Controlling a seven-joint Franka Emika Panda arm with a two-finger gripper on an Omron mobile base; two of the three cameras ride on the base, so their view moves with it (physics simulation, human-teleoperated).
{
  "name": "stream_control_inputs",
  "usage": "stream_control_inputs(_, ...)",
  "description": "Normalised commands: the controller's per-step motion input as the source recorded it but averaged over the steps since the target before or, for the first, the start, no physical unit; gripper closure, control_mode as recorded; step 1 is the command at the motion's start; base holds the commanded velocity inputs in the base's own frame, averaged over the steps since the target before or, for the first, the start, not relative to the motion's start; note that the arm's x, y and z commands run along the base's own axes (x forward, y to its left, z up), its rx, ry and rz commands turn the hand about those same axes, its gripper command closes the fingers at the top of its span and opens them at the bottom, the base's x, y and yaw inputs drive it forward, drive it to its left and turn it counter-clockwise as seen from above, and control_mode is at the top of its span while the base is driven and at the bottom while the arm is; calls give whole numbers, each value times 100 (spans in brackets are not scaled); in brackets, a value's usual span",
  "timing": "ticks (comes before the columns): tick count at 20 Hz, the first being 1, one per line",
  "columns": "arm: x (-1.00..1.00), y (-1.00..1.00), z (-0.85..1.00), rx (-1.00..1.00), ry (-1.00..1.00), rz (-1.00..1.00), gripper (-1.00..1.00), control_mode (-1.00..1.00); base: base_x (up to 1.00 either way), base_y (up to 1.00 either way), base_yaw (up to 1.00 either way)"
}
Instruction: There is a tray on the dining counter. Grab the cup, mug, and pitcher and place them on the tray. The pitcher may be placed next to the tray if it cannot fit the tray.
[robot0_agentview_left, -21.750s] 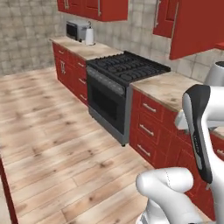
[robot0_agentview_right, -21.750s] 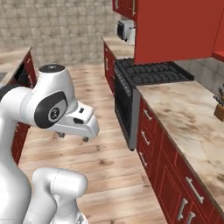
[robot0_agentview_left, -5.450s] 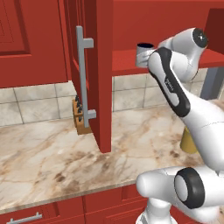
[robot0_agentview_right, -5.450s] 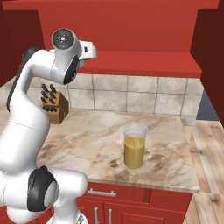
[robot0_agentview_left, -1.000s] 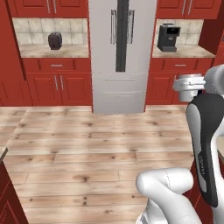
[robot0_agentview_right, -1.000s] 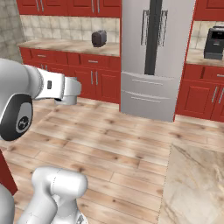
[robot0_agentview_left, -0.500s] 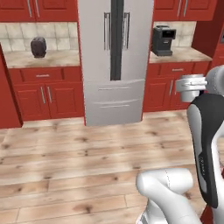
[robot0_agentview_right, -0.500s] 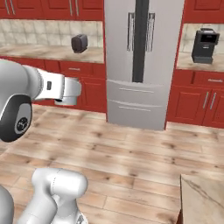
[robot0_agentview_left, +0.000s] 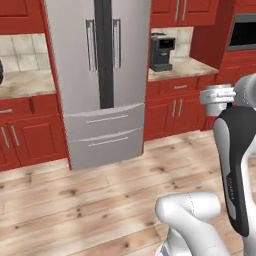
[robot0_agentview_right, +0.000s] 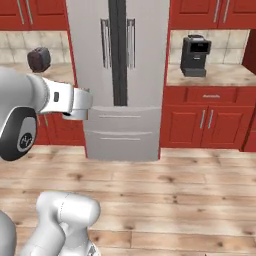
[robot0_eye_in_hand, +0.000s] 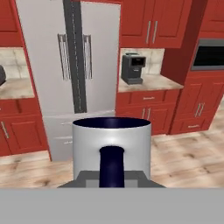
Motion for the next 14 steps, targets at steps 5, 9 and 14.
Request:
stream_control_inputs(5,0,0,0,0,0,0,100,100,100,0,-56)
stream_control_inputs(9,0,0,0,0,0,0,100,100,89,4,-78)
stream_control_inputs(14,0,0,0,0,0,0,100,100,72,20,-87)
